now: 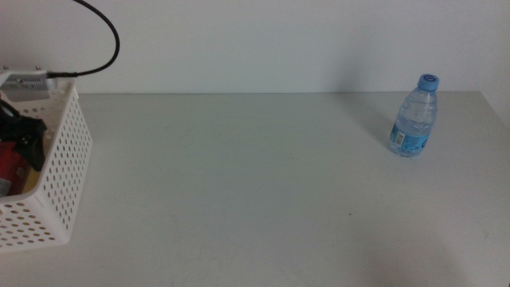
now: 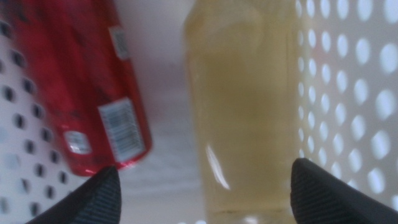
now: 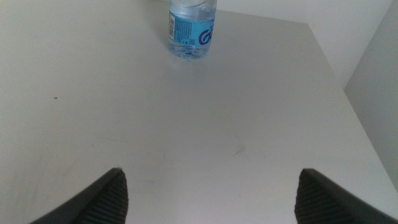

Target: Use arms to grab the bottles and put them into the dustbin to the left of the table.

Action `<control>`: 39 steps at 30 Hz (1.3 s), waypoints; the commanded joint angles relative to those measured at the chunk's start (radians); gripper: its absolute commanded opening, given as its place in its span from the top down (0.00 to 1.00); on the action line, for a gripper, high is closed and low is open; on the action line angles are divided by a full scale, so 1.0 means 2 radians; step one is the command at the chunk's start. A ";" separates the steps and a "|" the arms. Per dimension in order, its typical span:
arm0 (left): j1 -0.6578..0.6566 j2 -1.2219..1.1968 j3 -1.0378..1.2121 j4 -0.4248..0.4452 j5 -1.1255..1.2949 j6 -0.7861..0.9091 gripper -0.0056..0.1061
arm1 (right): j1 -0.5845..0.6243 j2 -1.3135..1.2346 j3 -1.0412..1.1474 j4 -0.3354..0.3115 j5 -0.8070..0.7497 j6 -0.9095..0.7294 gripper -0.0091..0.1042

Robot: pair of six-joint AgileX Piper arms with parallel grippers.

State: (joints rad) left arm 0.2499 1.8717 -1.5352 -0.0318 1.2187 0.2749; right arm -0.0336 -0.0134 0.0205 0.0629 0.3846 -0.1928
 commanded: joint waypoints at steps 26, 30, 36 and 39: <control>-0.248 -0.484 0.292 -0.157 -0.289 0.098 0.11 | -0.002 -0.011 -0.001 -0.002 -0.031 -0.006 0.15; -0.255 -0.553 0.369 -0.229 -0.320 0.139 0.11 | -0.002 -0.011 -0.001 -0.002 -0.031 -0.006 0.15; -0.255 -0.614 0.424 -0.234 -0.322 0.139 0.11 | -0.002 -0.011 -0.001 -0.002 -0.031 -0.006 0.15; -0.255 -0.626 0.429 -0.232 -0.303 0.139 0.11 | -0.002 -0.011 -0.001 -0.002 -0.031 -0.006 0.15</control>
State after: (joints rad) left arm -0.2514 0.6289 -0.6542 -0.4692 0.6582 0.5553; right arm -0.0336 -0.0134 0.0205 0.0629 0.3846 -0.1928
